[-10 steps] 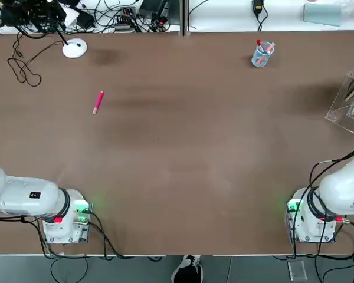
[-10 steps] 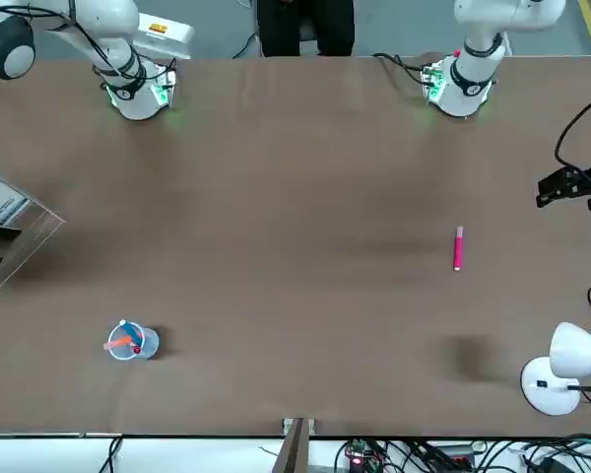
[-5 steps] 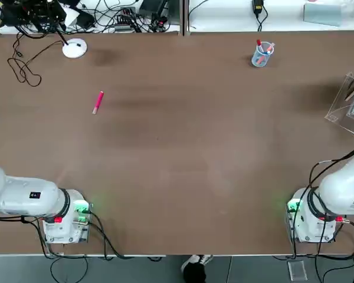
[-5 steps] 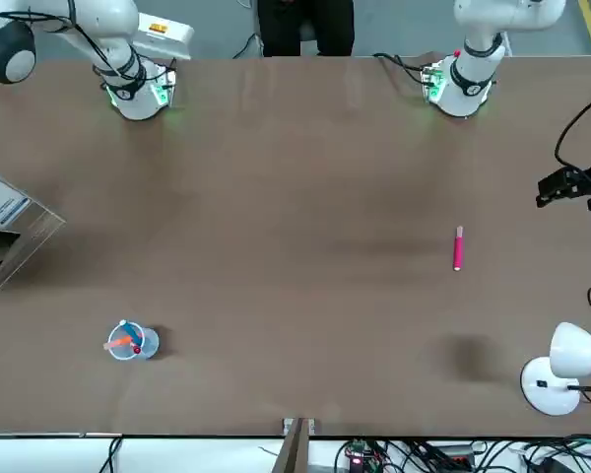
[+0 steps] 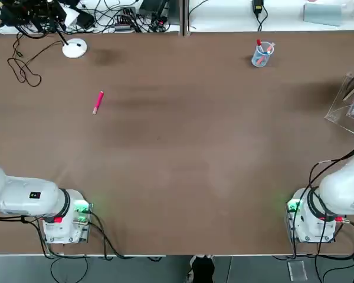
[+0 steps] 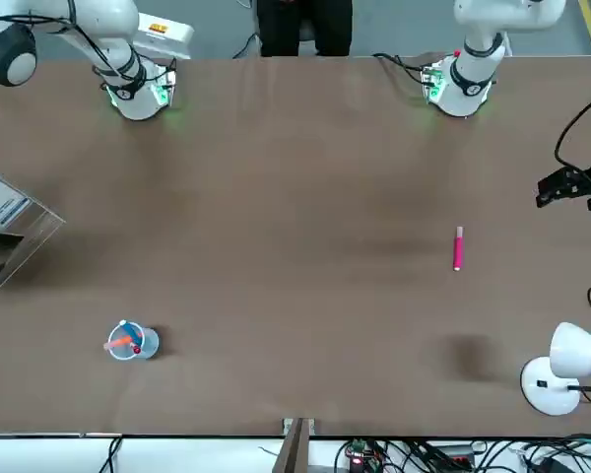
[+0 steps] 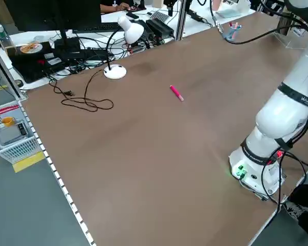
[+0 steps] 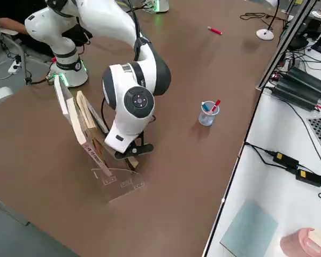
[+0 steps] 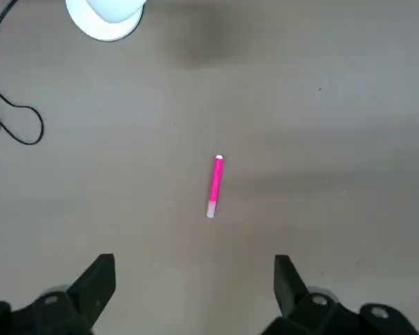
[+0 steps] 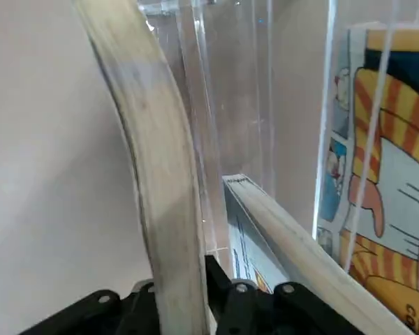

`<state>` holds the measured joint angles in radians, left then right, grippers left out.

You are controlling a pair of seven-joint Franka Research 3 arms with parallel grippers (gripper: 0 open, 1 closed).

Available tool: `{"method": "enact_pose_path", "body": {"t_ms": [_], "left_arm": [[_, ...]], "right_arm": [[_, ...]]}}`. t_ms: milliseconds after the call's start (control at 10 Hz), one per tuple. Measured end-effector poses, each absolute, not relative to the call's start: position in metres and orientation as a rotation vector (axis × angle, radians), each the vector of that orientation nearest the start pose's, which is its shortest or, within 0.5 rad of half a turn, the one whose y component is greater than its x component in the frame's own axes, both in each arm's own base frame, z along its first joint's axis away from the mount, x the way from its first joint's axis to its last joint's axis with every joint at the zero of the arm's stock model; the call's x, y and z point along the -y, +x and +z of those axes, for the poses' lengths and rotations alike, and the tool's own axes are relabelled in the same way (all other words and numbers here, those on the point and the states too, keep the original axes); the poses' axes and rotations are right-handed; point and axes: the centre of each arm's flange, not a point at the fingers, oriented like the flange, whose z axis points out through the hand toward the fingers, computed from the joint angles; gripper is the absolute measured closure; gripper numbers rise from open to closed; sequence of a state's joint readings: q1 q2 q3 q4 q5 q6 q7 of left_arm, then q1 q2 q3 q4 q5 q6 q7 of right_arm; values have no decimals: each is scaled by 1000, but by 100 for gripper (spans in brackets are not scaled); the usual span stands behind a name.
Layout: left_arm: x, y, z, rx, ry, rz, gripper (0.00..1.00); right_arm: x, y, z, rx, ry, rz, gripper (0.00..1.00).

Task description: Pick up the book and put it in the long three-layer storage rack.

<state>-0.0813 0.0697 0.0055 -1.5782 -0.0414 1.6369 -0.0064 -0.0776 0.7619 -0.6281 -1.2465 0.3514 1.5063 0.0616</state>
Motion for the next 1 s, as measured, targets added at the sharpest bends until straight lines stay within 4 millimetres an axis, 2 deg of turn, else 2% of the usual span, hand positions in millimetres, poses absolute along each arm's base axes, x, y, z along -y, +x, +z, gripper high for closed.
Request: {"method": "enact_pose_path", "body": {"t_ms": [200, 300, 400, 800, 900, 1000], "left_arm": [[48, 578, 587, -106, -3180, 21, 0], [48, 578, 587, -106, -3178, 21, 0], [48, 578, 587, -107, -3172, 20, 0], [47, 579, 587, -109, -3164, 20, 0], [47, 579, 587, -109, -3164, 20, 0], [47, 579, 587, -110, -3163, 20, 0]], "right_arm": [[328, 609, 341, -1121, -2842, 580, 82], [329, 609, 341, -1121, -2843, 577, 79], [329, 610, 342, -1119, -2845, 574, 67], [328, 611, 344, -1094, -2854, 569, 33], [328, 611, 344, -1091, -2854, 570, 19], [328, 611, 344, -1087, -2855, 570, 10]]}}
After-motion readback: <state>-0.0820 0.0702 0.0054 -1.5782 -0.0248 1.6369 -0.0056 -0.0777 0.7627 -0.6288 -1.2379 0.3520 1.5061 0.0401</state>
